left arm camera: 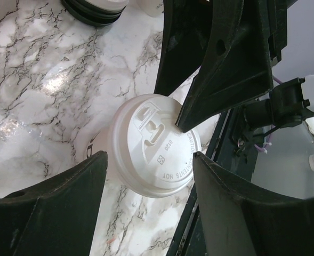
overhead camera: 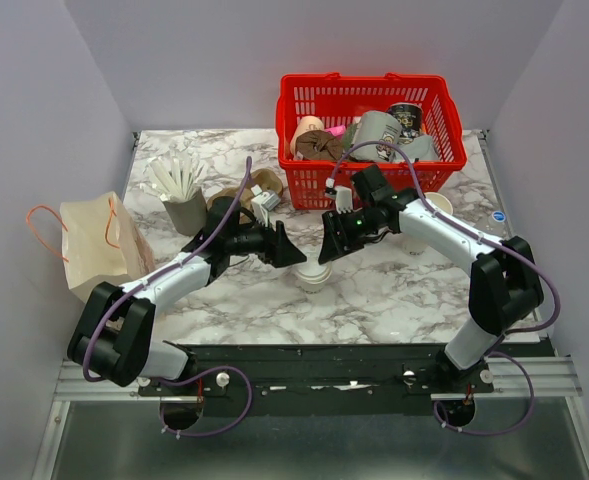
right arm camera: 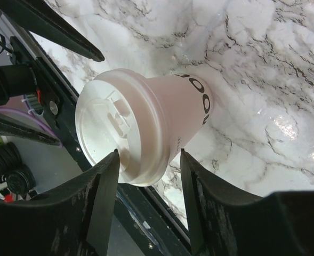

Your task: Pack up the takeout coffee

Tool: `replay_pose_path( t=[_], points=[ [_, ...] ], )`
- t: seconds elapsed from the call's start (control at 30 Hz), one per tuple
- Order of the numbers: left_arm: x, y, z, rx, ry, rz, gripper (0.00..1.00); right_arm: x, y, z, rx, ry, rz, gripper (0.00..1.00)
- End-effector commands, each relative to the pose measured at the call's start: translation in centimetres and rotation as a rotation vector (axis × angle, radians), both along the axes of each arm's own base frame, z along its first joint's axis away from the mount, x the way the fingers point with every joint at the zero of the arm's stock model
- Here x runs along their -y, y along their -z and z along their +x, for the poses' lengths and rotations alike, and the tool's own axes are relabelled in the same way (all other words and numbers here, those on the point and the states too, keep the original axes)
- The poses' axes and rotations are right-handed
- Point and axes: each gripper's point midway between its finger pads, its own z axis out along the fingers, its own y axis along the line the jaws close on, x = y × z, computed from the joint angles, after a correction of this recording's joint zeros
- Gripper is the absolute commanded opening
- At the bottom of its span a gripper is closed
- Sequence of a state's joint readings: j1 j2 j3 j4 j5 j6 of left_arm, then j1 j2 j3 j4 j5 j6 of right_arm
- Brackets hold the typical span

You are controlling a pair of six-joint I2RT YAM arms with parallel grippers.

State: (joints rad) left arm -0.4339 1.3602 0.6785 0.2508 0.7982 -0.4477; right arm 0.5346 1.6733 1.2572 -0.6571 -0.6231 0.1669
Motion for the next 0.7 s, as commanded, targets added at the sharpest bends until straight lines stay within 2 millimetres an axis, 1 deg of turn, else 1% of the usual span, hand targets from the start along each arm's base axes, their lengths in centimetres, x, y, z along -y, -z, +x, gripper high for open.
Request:
replay_pose_path(
  t=[0.0, 0.4, 0.67],
  points=[
    [0.28, -0.8, 0.14, 0.041, 0.023, -0.002, 0.74, 0.6, -0.45, -0.84, -0.004, -0.013, 0.002, 0.57],
    [-0.06, -0.2, 0.21, 0.044, 0.018, 0.035, 0.75, 0.8, -0.13, -1.49, -0.026, -0.022, 0.0, 0.58],
    [-0.08, 0.12, 0.3, 0.034, 0.008, 0.036, 0.75, 0.82, 0.43, -1.37, -0.035, -0.019, 0.005, 0.58]
  ],
)
